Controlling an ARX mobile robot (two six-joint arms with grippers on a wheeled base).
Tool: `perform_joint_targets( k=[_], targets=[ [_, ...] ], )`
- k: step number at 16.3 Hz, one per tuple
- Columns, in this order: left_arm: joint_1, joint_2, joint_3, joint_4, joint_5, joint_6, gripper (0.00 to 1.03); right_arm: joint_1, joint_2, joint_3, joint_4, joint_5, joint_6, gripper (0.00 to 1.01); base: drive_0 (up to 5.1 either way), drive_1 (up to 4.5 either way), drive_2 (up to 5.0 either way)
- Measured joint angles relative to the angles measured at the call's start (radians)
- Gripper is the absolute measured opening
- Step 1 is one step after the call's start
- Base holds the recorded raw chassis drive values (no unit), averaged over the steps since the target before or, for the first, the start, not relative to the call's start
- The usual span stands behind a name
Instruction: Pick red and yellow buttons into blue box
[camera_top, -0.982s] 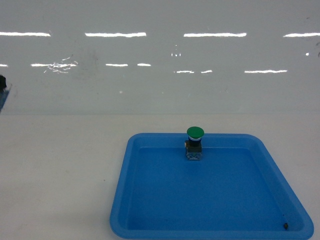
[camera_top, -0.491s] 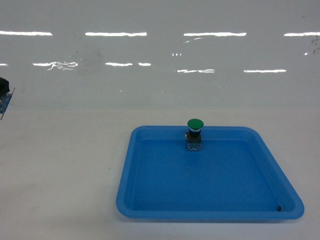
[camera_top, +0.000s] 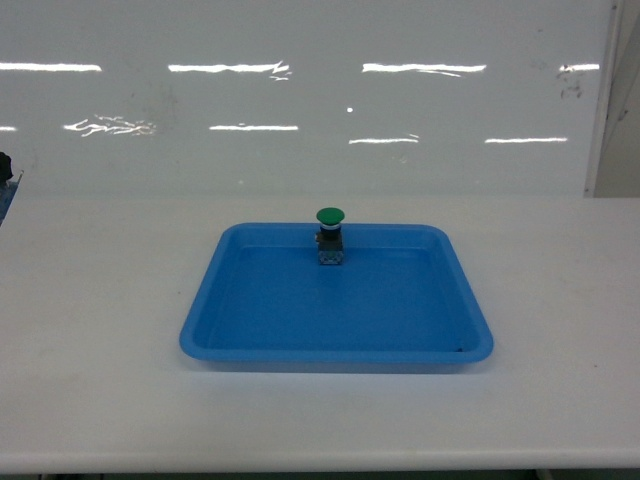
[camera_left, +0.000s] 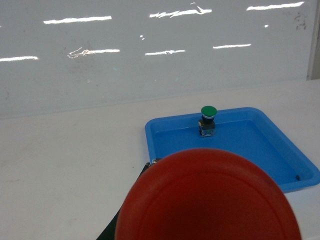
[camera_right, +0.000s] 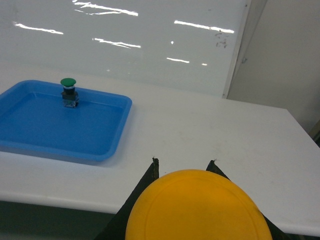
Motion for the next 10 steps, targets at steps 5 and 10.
perform_joint_targets(
  k=[5,10],
  targets=[
    [0.0,0.0,0.0,0.002,0.001,0.0,0.25,0.0,0.0,0.0,0.002,0.0,0.0,0.24,2.7,-5.06,2.2],
    [-0.003,0.001,0.0,0.001,0.001,0.0,0.25,0.0,0.0,0.0,0.0,0.0,0.0,0.24,2.7,-5.06,2.2]
  ],
)
